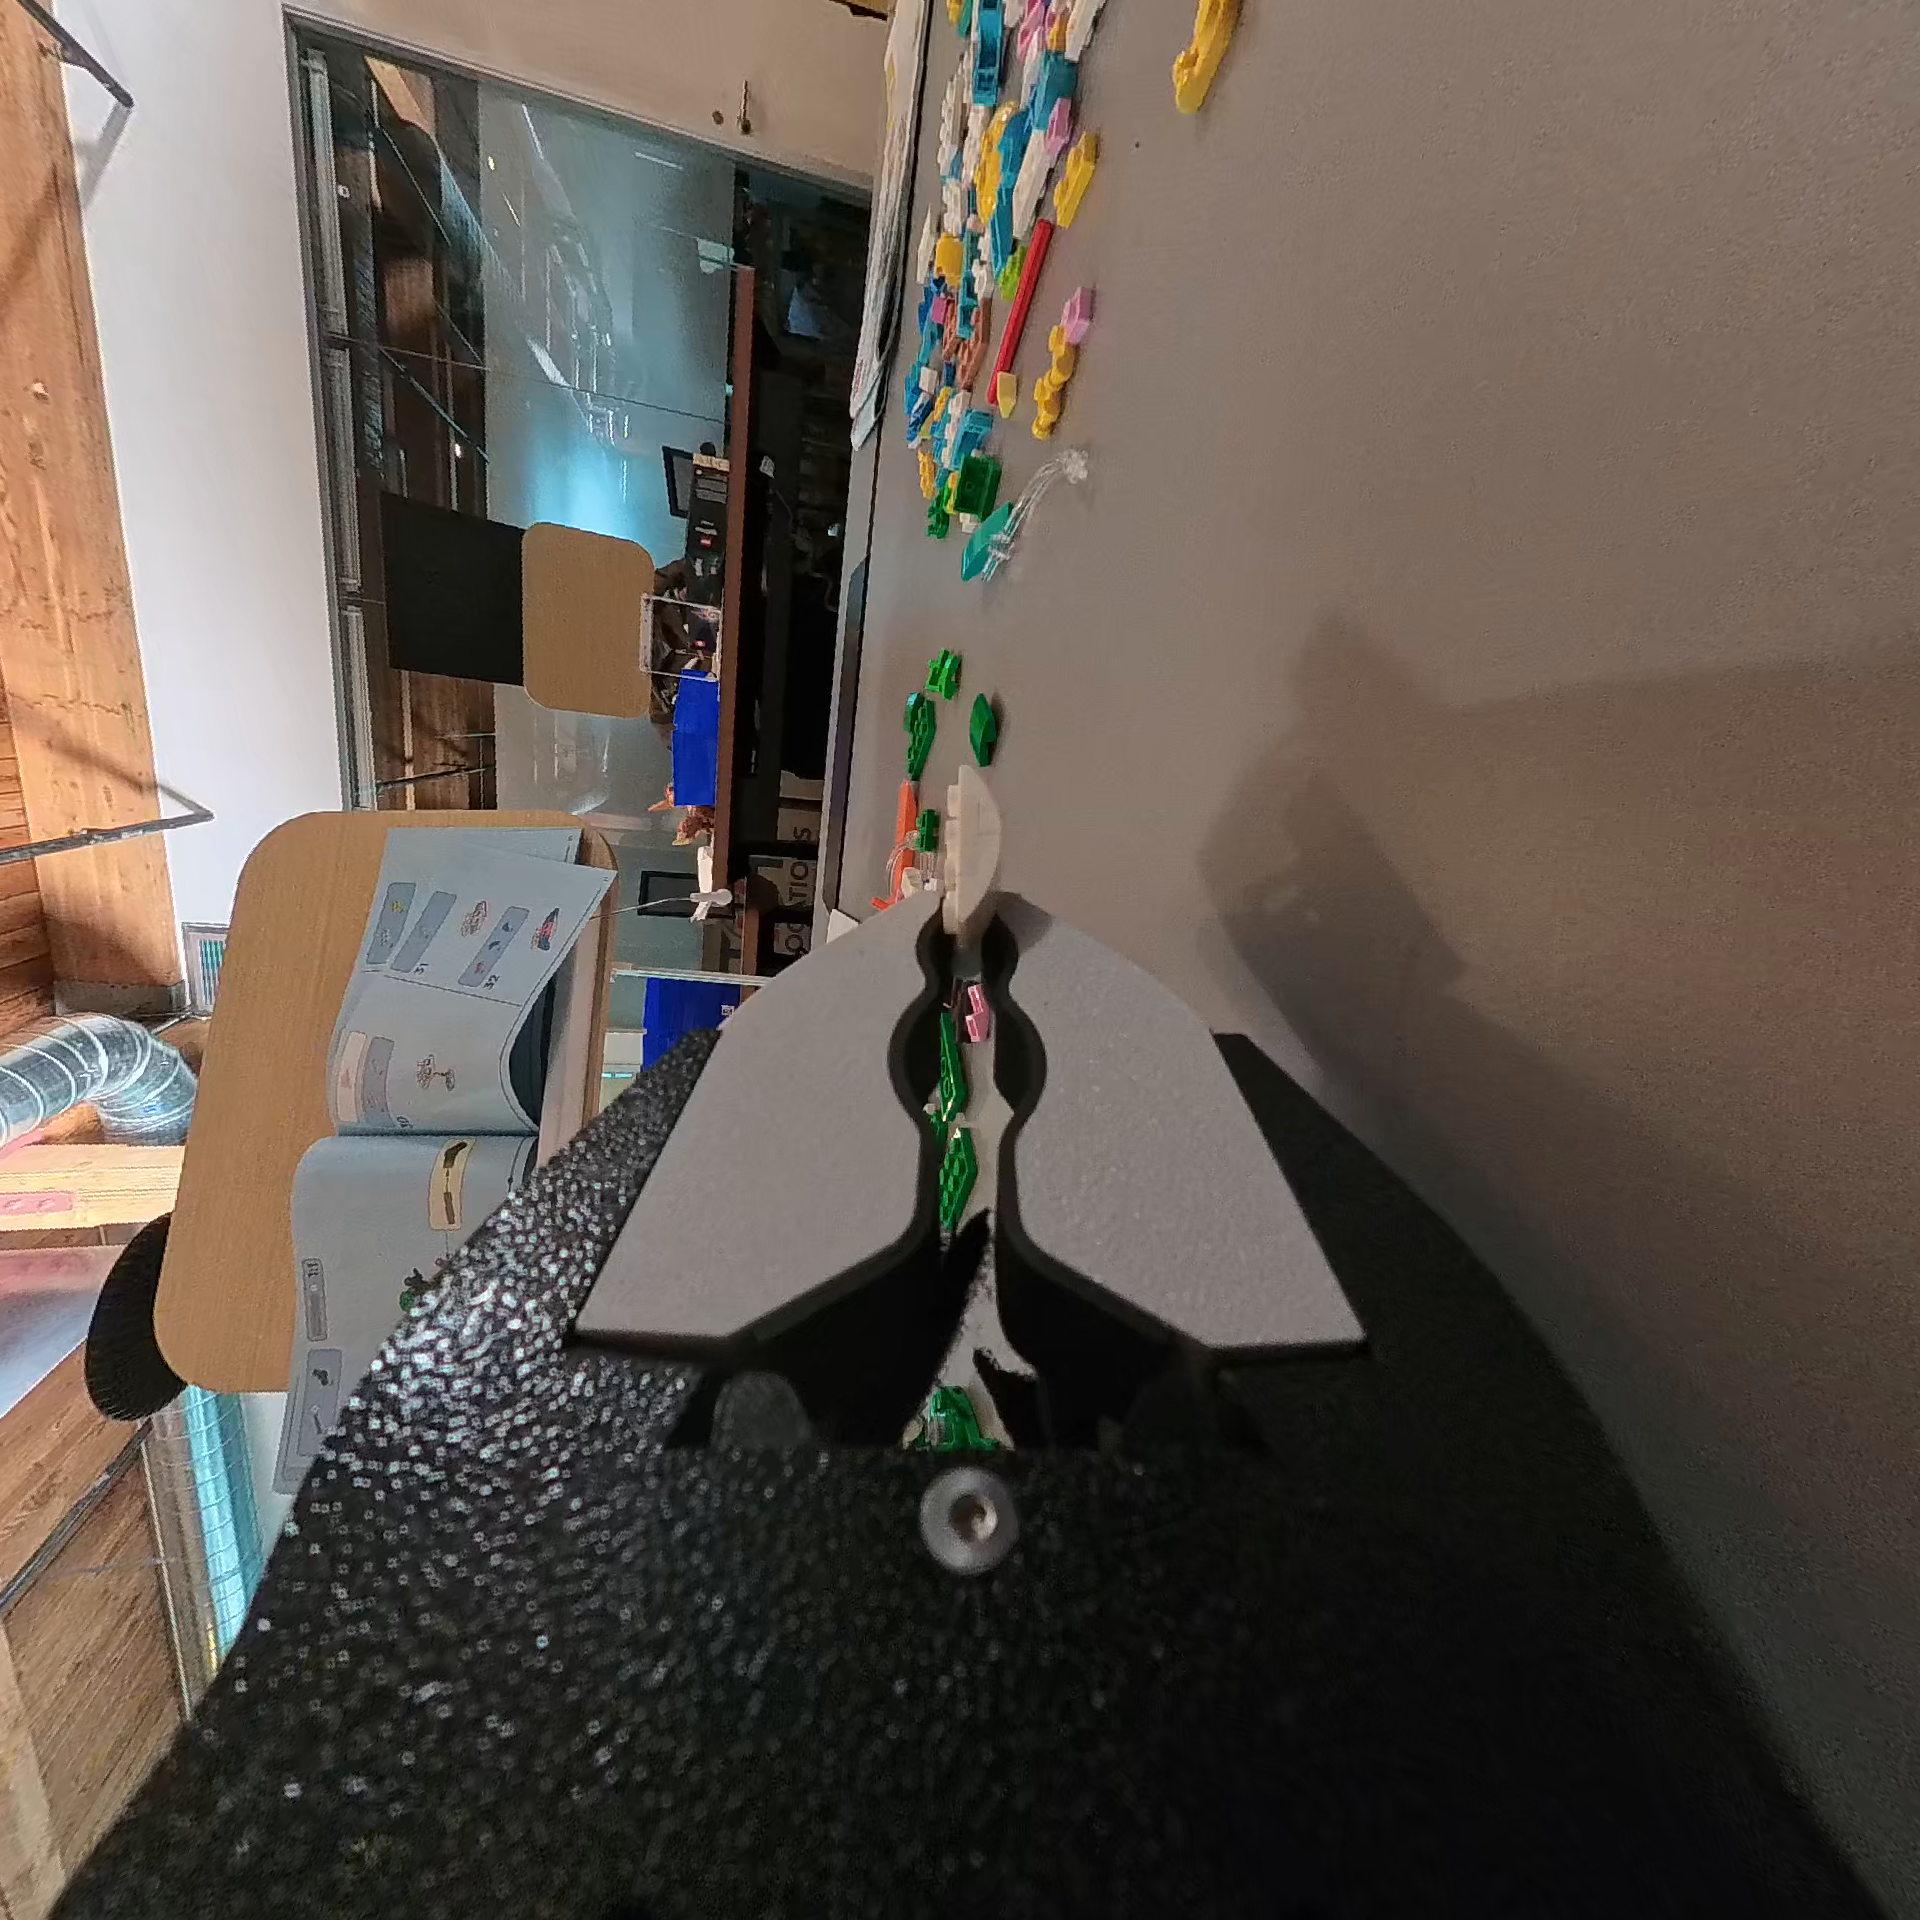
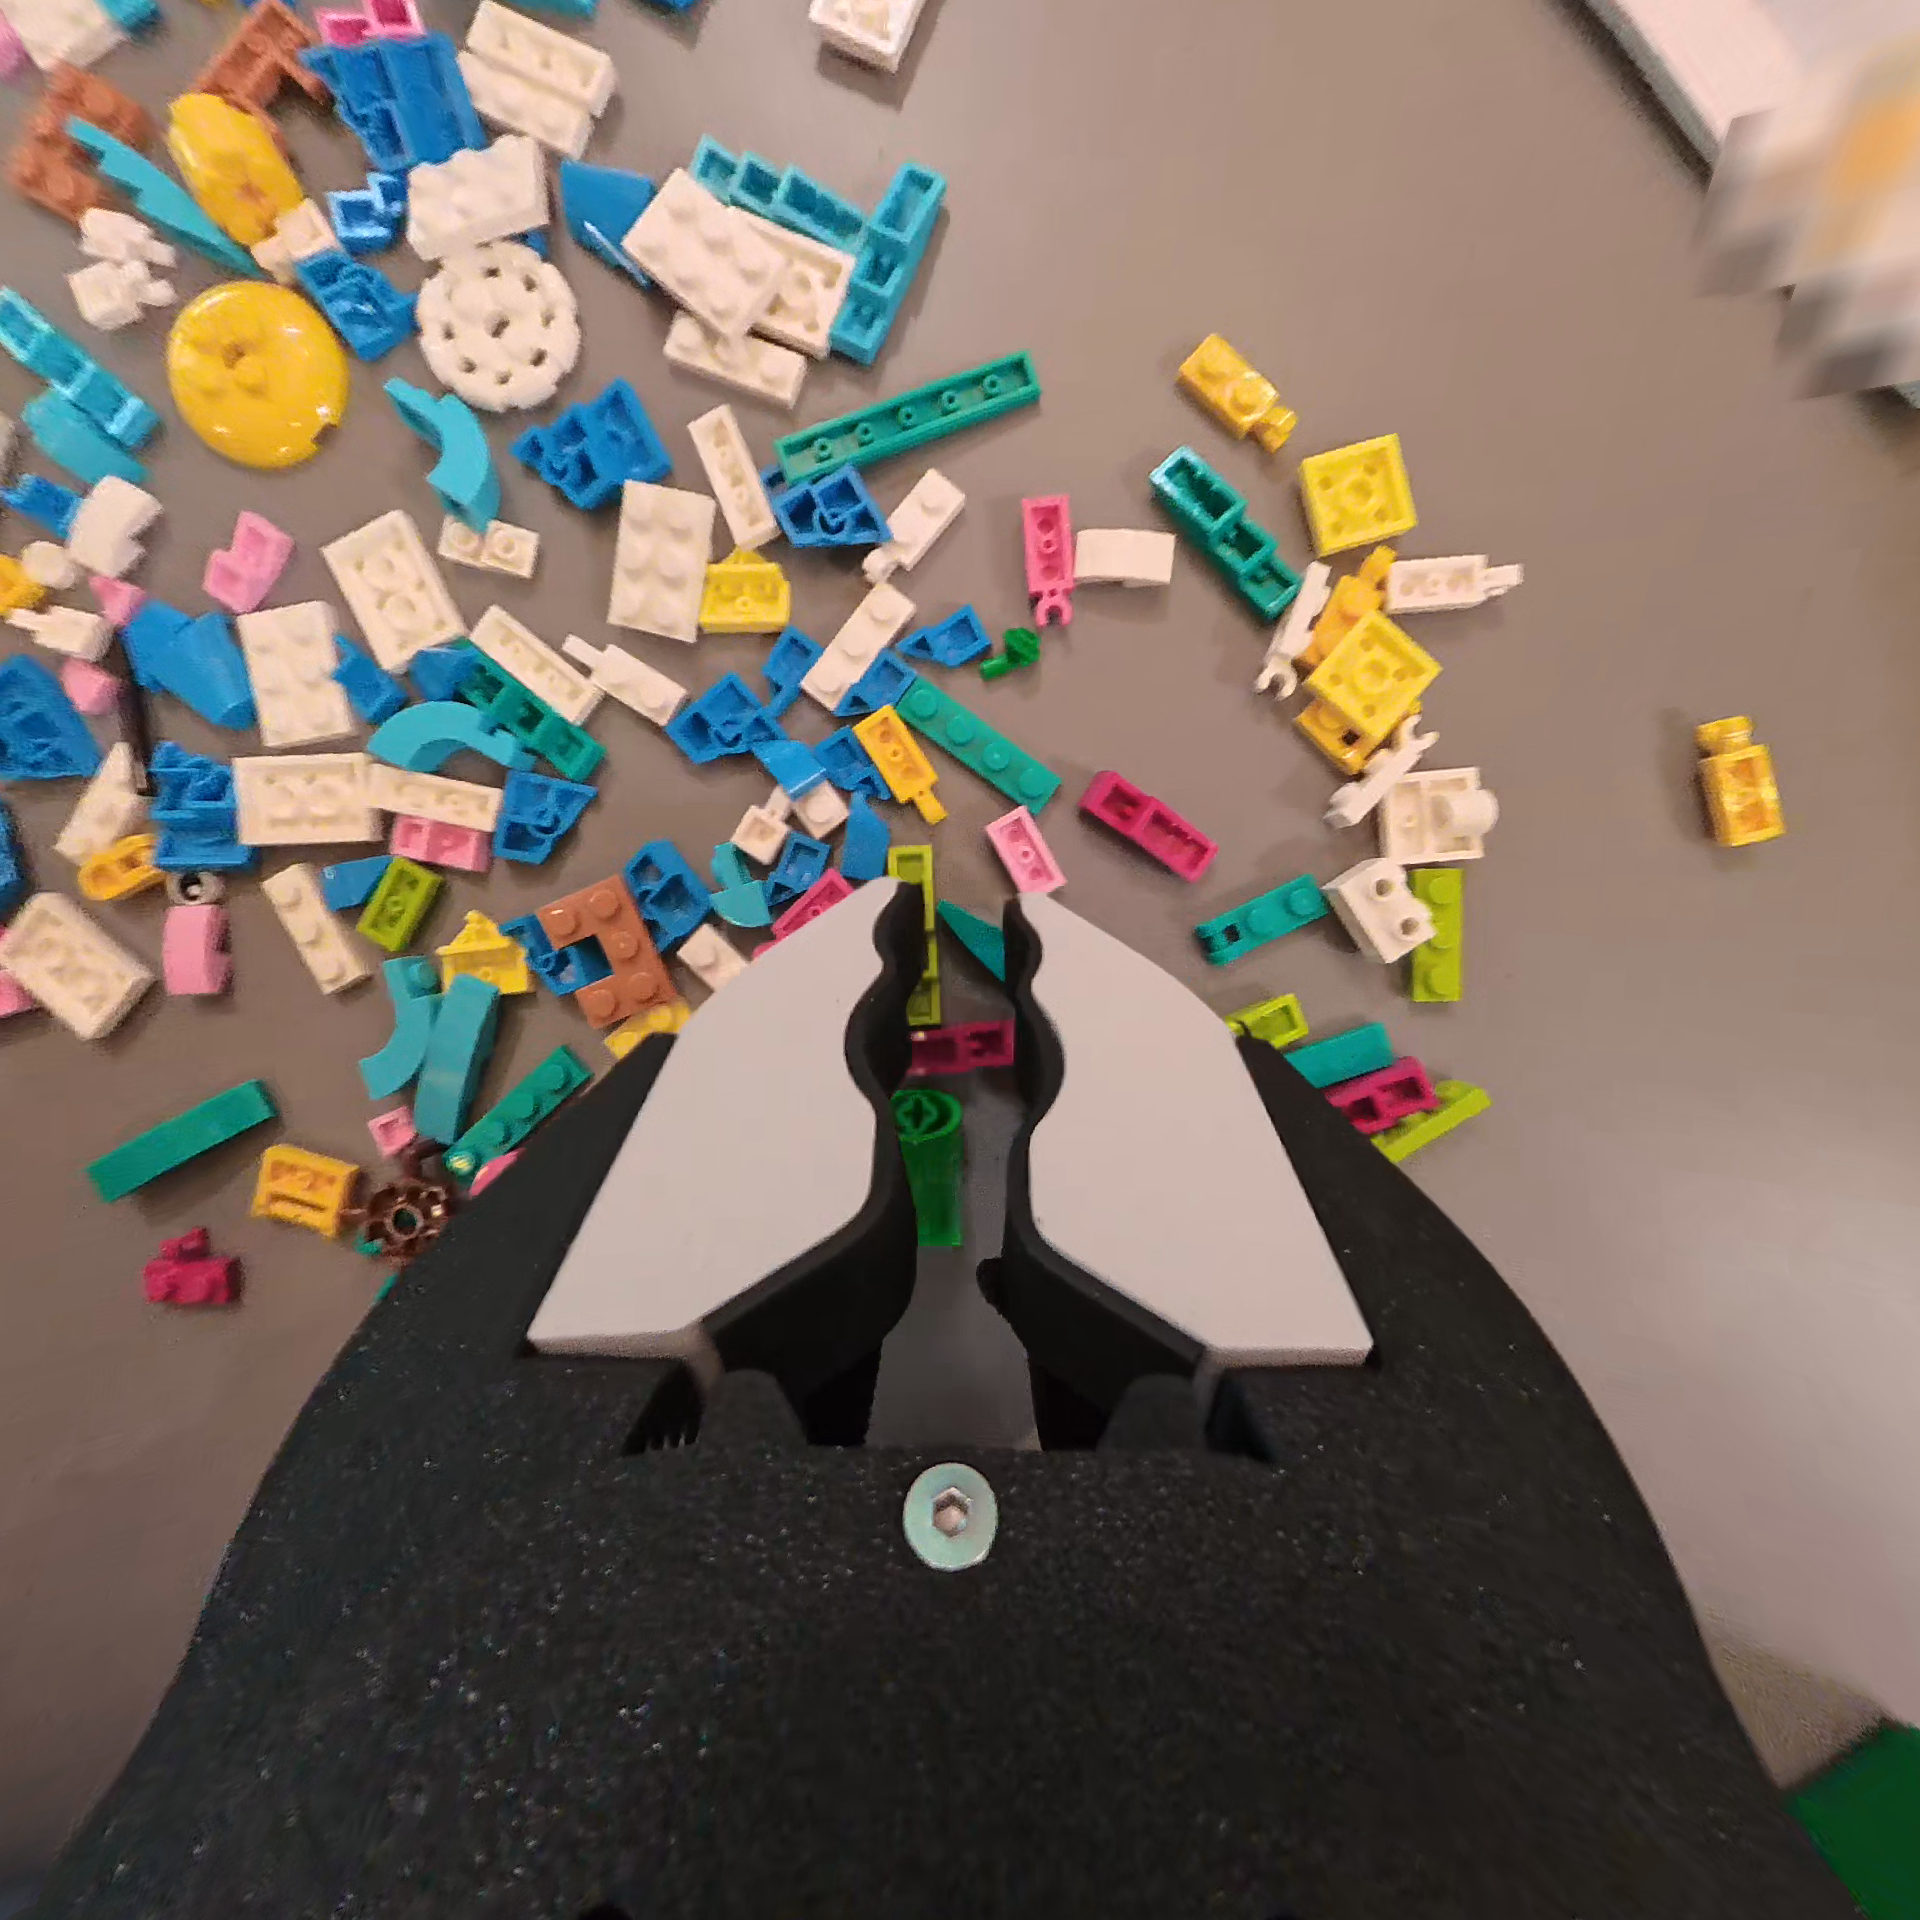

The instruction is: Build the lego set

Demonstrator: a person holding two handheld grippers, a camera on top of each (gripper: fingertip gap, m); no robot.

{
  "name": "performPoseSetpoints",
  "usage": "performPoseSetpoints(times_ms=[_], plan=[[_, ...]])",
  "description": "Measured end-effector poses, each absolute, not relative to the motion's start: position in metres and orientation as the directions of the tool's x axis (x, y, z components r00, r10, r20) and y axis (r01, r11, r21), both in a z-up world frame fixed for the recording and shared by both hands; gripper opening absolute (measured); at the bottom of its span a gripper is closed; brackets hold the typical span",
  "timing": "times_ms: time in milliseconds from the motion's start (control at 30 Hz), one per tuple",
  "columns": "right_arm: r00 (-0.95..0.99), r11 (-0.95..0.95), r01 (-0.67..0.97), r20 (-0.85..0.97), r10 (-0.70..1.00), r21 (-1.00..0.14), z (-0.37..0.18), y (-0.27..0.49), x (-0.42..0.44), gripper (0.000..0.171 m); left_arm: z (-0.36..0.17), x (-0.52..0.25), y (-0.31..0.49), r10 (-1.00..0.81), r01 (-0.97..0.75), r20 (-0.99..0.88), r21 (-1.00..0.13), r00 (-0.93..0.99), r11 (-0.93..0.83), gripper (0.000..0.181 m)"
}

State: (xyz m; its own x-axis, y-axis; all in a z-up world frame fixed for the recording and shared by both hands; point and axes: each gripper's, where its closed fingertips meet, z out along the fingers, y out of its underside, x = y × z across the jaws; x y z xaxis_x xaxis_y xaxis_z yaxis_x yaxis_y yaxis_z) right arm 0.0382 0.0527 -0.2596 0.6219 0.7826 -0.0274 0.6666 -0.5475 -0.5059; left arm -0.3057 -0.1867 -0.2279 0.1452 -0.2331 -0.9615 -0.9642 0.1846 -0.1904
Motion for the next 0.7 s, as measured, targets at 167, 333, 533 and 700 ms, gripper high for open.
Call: performPoseSetpoints(times_ms=[167,333,533,700], plan=[[0.632,-0.54,0.655,-0.008,0.775,-0.528,-0.26,0.059,0.04,0.015,-0.228,-0.306,-0.187,-0.235,-0.964,-0.961,-0.19,0.144,0.185,0.004],[0.631,-0.537,0.651,-0.012,0.776,-0.536,-0.261,0.059,0.041,0.016,-0.229,-0.305,-0.187,-0.237,-0.965,-0.961,-0.188,0.141,0.186,0.004],[0.612,-0.522,0.661,-0.014,0.791,-0.539,-0.261,0.056,0.044,0.015,-0.229,-0.305,-0.187,-0.238,-0.965,-0.961,-0.186,0.14,0.186,0.004],[0.624,-0.505,0.65,0.021,0.781,-0.568,-0.259,0.064,0.043,0.017,-0.229,-0.305,-0.187,-0.238,-0.965,-0.961,-0.185,0.138,0.187,0.004]])
